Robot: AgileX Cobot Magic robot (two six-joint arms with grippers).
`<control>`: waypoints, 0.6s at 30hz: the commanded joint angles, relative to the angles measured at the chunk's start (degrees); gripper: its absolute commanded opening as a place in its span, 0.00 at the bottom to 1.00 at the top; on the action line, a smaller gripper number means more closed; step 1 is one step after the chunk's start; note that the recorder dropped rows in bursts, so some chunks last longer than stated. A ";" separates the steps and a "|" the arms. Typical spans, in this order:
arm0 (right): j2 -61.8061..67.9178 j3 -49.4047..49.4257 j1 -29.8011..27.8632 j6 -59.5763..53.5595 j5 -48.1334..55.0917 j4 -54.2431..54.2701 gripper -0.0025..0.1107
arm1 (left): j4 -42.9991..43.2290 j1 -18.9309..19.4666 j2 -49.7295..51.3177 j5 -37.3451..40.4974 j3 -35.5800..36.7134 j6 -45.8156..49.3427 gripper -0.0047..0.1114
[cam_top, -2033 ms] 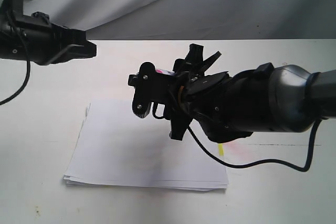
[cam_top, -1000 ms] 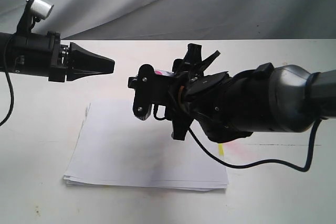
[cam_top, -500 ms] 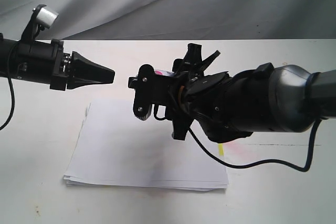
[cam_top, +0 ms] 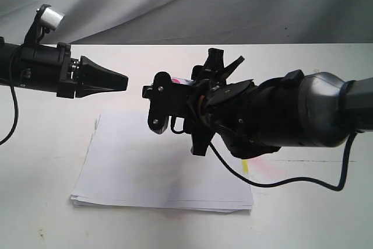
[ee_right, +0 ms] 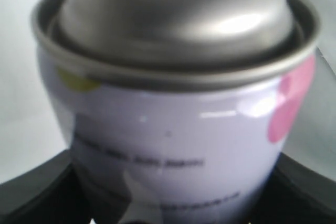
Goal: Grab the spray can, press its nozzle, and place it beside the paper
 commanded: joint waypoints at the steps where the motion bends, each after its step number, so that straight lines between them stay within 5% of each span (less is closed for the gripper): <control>1: -0.66 -0.42 0.08 -0.21 1.04 -1.32 0.02 | -0.99 -0.22 0.09 0.46 -0.15 0.10 0.04; 18: -0.66 -0.42 0.08 -0.21 1.04 -1.32 0.02 | -0.80 -7.28 1.48 -2.54 -0.15 -0.39 0.04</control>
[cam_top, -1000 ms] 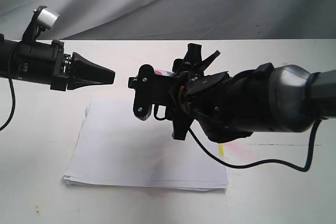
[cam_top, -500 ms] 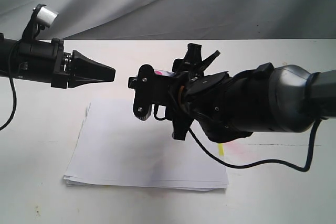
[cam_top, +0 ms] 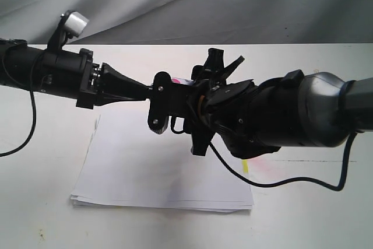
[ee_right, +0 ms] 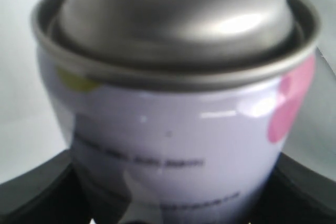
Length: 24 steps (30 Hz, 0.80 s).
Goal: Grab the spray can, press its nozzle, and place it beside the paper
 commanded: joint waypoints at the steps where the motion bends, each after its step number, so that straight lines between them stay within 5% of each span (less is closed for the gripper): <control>1: -0.66 -0.42 0.08 -0.09 1.04 -1.32 0.02 | -1.12 -2.15 1.65 -1.53 -0.15 -0.39 0.04; 15: -0.66 -0.42 0.08 -0.29 1.04 -1.32 0.02 | -2.38 -1.86 0.78 -1.25 -0.35 2.61 0.04; 24: -0.66 -0.42 0.08 -0.29 1.04 -1.32 0.02 | 1.50 4.54 0.11 -0.72 -0.35 0.63 0.04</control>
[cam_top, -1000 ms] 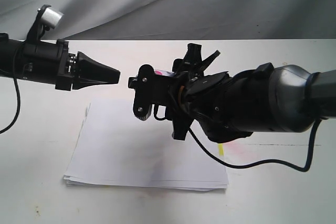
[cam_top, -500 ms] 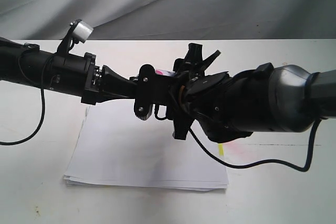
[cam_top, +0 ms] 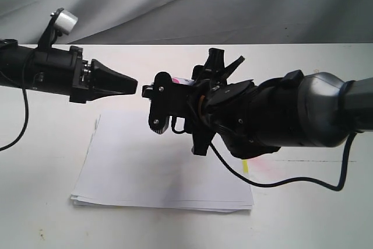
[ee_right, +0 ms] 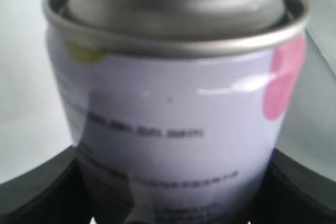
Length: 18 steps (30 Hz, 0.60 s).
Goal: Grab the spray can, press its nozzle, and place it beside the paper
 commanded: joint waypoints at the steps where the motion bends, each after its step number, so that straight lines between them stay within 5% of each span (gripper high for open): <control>1: -0.70 -0.42 0.08 -0.18 0.56 -1.32 0.02 | 2.74 1.82 -0.54 0.53 -0.35 -1.58 0.04; 10: -0.70 -0.42 0.08 -0.17 0.41 -1.32 0.02 | 1.20 1.19 -0.35 0.42 -0.35 -1.60 0.04; 18: -0.70 -0.42 0.08 -0.17 0.14 -1.32 0.02 | -1.56 -6.27 2.11 -6.07 -0.38 0.49 0.04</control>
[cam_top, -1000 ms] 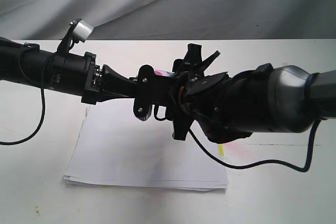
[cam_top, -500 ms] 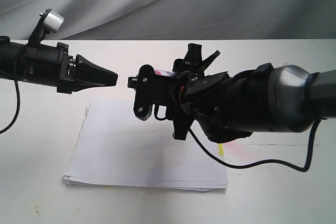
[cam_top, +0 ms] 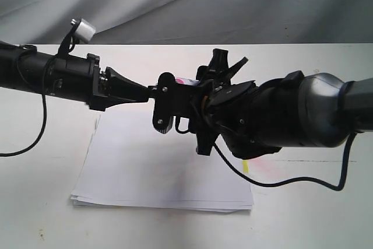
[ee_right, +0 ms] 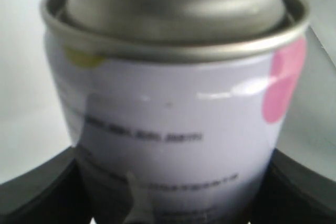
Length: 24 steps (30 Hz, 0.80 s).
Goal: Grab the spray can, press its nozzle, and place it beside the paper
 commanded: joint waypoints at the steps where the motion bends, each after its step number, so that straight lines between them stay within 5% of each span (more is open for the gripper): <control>1: -0.80 -0.53 0.18 -0.03 -0.73 -1.52 0.02 | -2.07 -2.33 0.71 -1.88 -0.38 1.65 0.04; 24: -0.80 -0.53 0.18 -0.03 -1.34 -1.52 0.02 | -3.48 -2.33 0.71 -2.63 -0.38 2.19 0.04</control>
